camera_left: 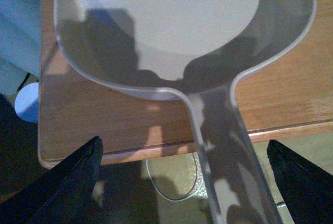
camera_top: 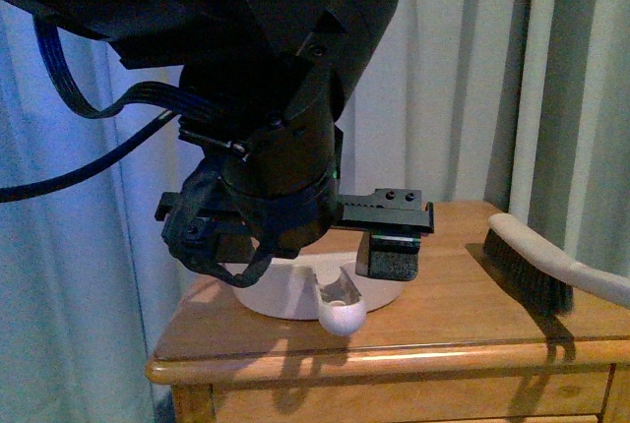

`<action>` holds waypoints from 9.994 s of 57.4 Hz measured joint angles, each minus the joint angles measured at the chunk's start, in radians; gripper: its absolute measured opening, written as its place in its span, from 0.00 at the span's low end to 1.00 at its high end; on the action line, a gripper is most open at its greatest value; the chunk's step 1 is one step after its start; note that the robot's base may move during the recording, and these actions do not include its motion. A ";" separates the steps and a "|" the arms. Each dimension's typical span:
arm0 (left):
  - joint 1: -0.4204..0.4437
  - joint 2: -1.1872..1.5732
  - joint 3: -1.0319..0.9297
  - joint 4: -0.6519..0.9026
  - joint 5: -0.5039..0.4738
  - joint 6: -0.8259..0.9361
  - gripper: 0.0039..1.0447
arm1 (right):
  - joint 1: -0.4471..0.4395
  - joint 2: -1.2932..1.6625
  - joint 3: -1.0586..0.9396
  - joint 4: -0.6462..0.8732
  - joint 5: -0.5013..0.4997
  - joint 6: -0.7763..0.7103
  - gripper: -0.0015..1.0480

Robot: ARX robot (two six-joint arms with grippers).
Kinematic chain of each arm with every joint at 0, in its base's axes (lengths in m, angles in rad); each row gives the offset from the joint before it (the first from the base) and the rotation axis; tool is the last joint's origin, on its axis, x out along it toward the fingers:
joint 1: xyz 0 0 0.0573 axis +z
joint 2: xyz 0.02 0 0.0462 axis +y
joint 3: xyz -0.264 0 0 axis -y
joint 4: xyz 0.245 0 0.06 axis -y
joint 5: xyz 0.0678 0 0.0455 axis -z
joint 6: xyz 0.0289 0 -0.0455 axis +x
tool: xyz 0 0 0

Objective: Clean up trash

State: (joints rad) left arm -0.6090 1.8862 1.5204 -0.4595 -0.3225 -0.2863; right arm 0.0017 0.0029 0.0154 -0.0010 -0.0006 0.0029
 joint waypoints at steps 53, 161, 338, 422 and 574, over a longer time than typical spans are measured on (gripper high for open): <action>-0.013 0.065 0.002 0.043 -0.019 0.016 0.93 | 0.000 0.000 0.000 0.000 0.000 0.000 0.93; 0.183 -0.817 -0.490 0.790 0.323 0.589 0.27 | 0.000 0.000 0.000 0.000 0.000 0.000 0.93; 0.828 -1.455 -0.990 0.865 0.823 0.210 0.27 | 0.192 1.690 1.166 -0.369 -0.003 0.290 0.19; 0.827 -1.455 -0.990 0.865 0.832 0.210 0.27 | 0.248 0.598 0.578 0.259 0.344 -0.051 0.19; 1.217 -1.133 -0.690 0.061 1.057 0.551 0.27 | 0.254 0.602 0.575 0.255 0.338 -0.052 0.19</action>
State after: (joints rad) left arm 0.6083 0.7528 0.8299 -0.3981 0.7345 0.2649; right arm 0.2558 0.6048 0.5903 0.2543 0.3374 -0.0494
